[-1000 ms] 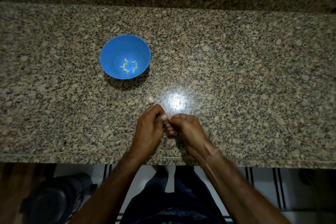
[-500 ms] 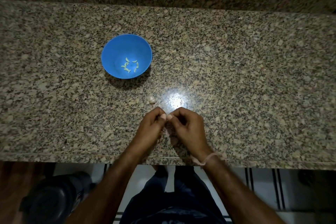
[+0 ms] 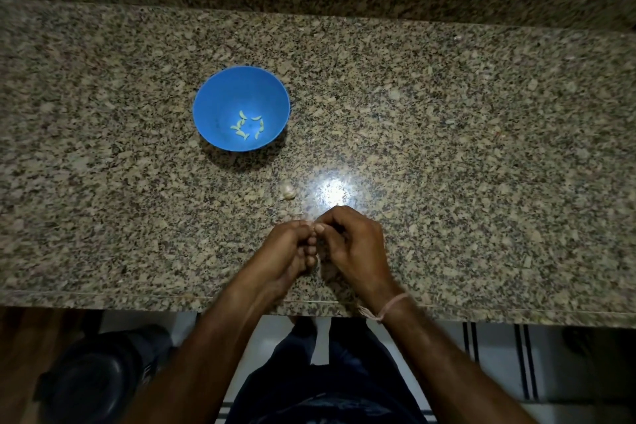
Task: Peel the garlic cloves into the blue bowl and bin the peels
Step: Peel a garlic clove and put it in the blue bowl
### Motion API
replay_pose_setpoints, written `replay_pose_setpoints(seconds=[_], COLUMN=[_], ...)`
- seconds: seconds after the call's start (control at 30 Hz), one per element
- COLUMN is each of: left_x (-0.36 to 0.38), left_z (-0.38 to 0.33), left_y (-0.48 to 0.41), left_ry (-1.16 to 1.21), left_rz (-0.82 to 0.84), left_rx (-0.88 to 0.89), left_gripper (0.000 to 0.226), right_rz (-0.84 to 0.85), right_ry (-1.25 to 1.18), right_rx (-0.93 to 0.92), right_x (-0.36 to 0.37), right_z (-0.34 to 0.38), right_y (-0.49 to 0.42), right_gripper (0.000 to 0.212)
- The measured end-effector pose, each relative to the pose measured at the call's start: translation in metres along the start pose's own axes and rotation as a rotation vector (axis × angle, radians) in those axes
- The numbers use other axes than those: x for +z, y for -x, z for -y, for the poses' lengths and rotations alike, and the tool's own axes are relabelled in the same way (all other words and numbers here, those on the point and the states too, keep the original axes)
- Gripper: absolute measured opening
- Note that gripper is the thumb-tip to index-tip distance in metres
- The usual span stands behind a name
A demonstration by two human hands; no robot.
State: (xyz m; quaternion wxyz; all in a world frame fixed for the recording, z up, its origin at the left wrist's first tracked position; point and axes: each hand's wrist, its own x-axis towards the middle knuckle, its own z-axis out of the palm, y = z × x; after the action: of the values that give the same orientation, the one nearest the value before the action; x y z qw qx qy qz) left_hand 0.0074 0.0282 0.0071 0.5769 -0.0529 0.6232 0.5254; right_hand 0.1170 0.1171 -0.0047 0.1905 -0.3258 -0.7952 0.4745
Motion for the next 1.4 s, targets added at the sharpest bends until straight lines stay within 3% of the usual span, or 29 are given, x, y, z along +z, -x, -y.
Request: replay_pose_setpoints(seconds=[0.17, 0.4, 0.6, 0.93, 1.4], left_x=[0.000, 0.002, 0.008, 0.006, 0.018], left_z=[0.012, 0.012, 0.010, 0.007, 0.009], left_y=[0.006, 0.003, 0.007, 0.009, 0.009], left_ry=[-0.376, -0.477, -0.625, -0.504, -0.193], left_rz=[-0.195, -0.318, -0.391, -0.347, -0.335], left_rx=[0.343, 0.405, 0.502, 0.521, 0.395], left_gripper=[0.027, 0.020, 0.019, 0.004, 0.008], right_rz=[0.004, -0.024, -0.053, -0.084, -0.156], right_ry=[-0.294, -0.472, -0.476, -0.501, -0.429], right_rx=[0.244, 0.368, 0.402, 0.402, 0.348], right_x=[0.003, 0.002, 0.006, 0.002, 0.004], right_z=[0.003, 0.007, 0.004, -0.002, 0.006], right_y=[-0.003, -0.002, -0.001, -0.001, 0.001], right_gripper=[0.006, 0.007, 0.005, 0.002, 0.008])
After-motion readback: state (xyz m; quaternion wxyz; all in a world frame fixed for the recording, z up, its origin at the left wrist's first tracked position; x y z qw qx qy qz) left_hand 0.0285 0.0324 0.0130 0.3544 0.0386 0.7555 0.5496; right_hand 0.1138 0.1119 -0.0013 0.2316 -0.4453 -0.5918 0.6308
